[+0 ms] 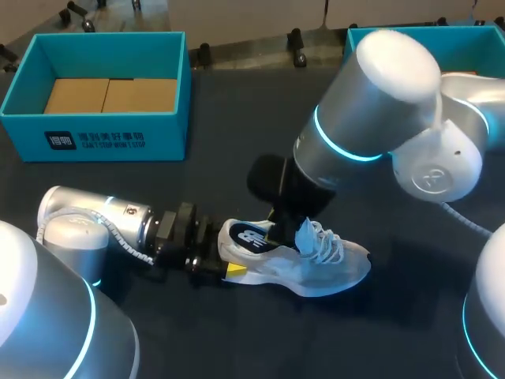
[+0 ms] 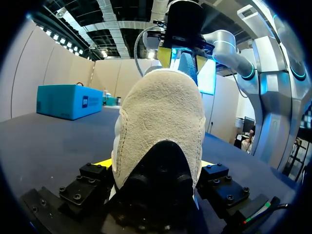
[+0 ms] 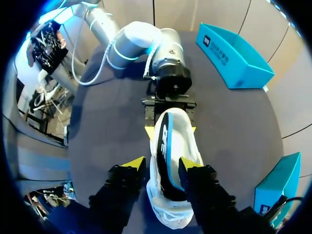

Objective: Take the shoe out of the shoebox, open the shoe tongue, remove and reinsert the insole, then place the shoe into the shoebox

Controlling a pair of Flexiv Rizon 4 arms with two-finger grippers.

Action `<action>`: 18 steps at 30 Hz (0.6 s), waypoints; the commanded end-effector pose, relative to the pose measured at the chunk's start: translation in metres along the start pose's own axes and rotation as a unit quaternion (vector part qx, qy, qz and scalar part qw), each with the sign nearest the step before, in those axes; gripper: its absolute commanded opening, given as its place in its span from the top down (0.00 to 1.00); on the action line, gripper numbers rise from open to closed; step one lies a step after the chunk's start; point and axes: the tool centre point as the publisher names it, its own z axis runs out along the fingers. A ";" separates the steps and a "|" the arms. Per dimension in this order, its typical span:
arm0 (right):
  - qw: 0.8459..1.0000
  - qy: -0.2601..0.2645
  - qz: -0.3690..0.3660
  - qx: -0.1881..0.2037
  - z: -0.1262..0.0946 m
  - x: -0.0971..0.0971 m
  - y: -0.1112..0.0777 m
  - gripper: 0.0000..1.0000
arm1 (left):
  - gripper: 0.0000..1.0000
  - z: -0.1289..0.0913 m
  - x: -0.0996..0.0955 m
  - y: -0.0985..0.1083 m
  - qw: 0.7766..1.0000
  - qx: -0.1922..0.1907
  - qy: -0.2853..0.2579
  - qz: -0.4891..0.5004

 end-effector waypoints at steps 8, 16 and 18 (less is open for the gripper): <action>1.000 0.018 0.006 -0.010 0.013 -0.007 -0.002 0.80 | 1.00 0.001 -0.001 0.001 1.000 0.000 -0.001 0.000; 1.000 0.013 0.016 -0.011 0.007 -0.003 -0.001 1.00 | 1.00 0.001 -0.001 0.001 1.000 0.000 -0.001 0.000; 1.000 0.012 0.016 -0.011 0.005 -0.003 0.000 1.00 | 1.00 0.001 -0.001 0.001 1.000 0.000 -0.001 0.000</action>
